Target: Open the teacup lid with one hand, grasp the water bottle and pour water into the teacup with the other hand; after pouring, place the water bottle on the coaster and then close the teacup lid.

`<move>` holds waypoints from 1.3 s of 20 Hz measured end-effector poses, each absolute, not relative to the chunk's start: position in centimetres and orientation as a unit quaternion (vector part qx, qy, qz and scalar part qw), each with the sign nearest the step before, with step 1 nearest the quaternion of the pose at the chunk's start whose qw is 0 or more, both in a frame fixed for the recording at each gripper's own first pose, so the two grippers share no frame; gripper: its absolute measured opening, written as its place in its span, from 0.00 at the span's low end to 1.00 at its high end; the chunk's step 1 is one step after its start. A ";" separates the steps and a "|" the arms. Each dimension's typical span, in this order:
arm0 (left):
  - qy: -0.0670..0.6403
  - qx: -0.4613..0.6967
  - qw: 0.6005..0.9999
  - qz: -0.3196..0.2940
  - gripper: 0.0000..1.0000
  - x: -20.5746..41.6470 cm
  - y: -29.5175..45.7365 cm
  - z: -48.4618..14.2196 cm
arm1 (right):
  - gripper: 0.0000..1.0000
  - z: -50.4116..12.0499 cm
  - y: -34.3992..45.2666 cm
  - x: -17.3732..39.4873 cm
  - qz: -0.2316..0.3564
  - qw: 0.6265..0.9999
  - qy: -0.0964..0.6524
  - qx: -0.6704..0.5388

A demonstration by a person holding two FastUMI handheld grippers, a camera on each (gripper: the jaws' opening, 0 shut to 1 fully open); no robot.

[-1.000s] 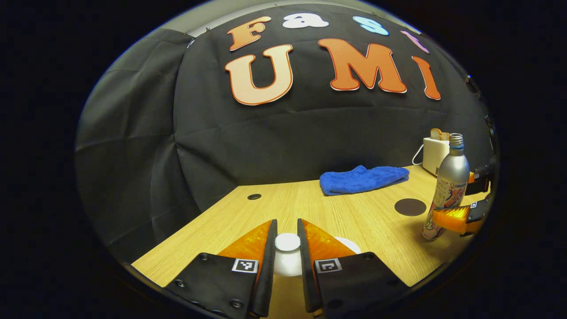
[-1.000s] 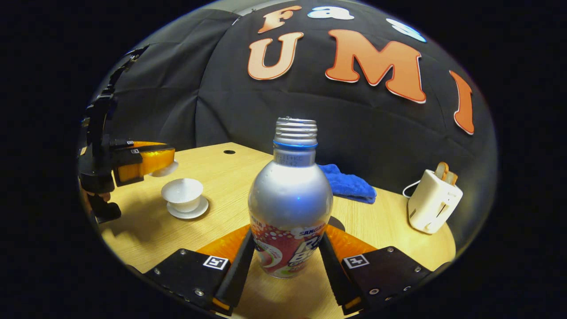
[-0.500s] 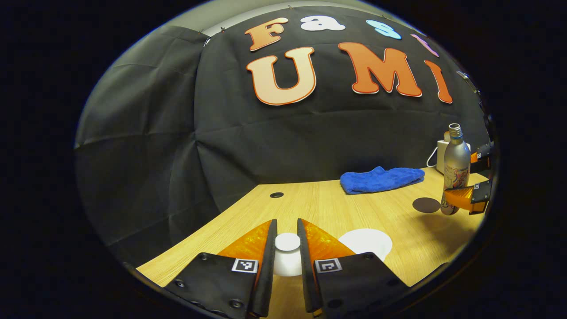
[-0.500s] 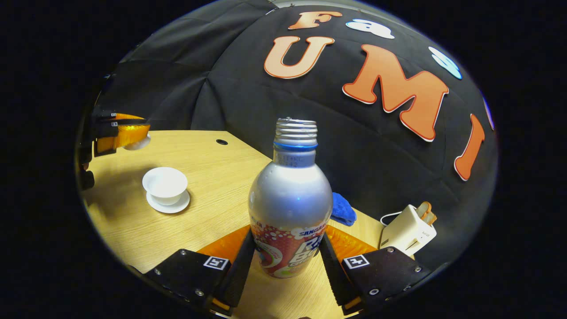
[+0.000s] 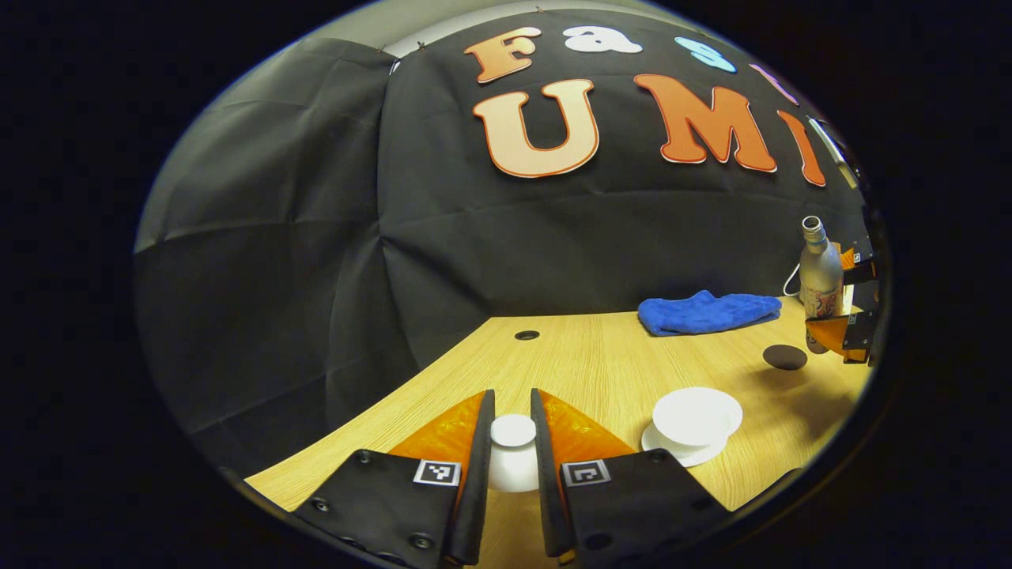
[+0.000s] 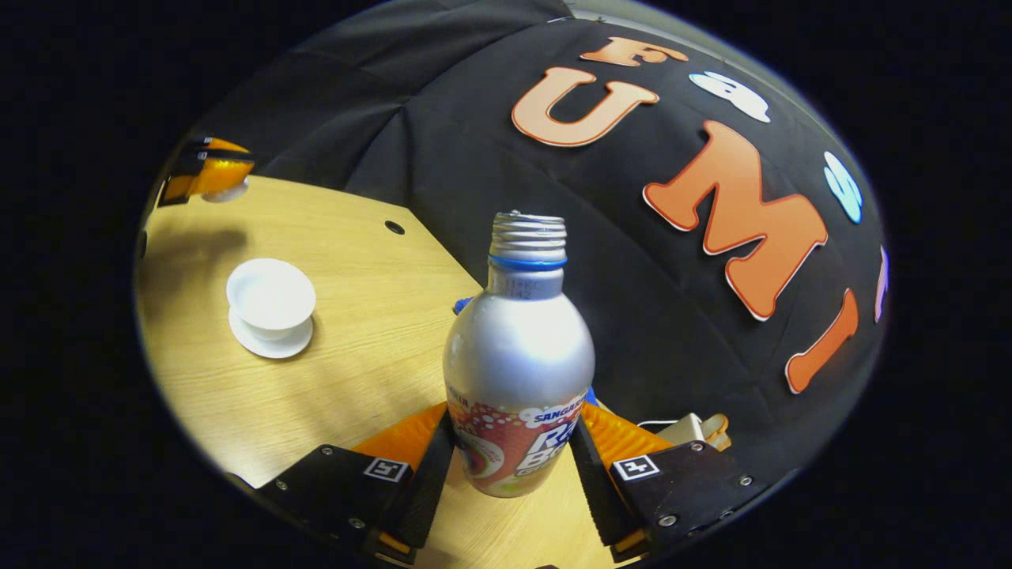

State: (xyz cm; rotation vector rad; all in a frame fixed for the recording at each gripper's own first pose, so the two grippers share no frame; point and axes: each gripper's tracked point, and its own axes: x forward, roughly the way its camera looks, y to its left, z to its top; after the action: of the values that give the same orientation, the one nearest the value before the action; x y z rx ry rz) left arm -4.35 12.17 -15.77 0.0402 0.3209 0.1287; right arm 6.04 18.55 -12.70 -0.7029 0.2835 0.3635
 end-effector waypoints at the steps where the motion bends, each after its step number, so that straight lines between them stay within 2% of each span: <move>1: 0.161 0.018 0.985 0.066 0.33 -4.3 12.4 -15.9 | 0.79 -12.5 18.7 6.3 0.174 0.910 0.131 -0.353; 5: 0.166 0.007 0.983 0.072 0.33 -4.5 13.5 -16.7 | 0.79 -12.0 19.6 7.1 0.160 0.893 0.100 -0.408; 9: 0.167 0.005 0.983 0.075 0.33 -4.5 14.4 -16.9 | 0.78 -12.9 20.6 7.4 0.157 0.861 0.068 -0.478; 10: 0.168 0.005 0.983 0.074 0.29 -4.4 14.5 -17.0 | 0.78 -13.2 20.8 7.4 0.159 0.856 0.064 -0.487; 11: 0.168 0.004 0.983 0.074 0.33 -4.4 14.6 -17.1 | 0.79 -13.5 21.0 7.5 0.161 0.851 0.061 -0.496; 14: 0.167 0.005 0.983 0.074 0.33 -4.3 14.8 -17.1 | 0.78 -13.7 21.4 7.7 0.158 0.839 0.045 -0.519; 16: 0.167 0.004 0.983 0.075 0.33 -4.2 14.9 -17.2 | 0.82 -13.3 21.7 7.9 0.152 0.829 0.025 -0.537; 17: 0.167 0.004 0.983 0.076 0.33 -4.2 15.0 -17.3 | 0.78 -13.3 21.8 8.1 0.152 0.825 0.017 -0.545; 26: 0.162 0.003 0.983 0.085 0.33 -4.2 15.6 -17.3 | 0.78 -12.8 22.7 9.0 0.125 0.779 -0.048 -0.613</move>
State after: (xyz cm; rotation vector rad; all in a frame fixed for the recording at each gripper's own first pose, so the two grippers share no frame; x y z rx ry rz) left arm -4.22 15.57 -17.34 0.0062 0.3262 0.1702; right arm 9.02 22.68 -12.77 -1.3249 -0.1039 0.2706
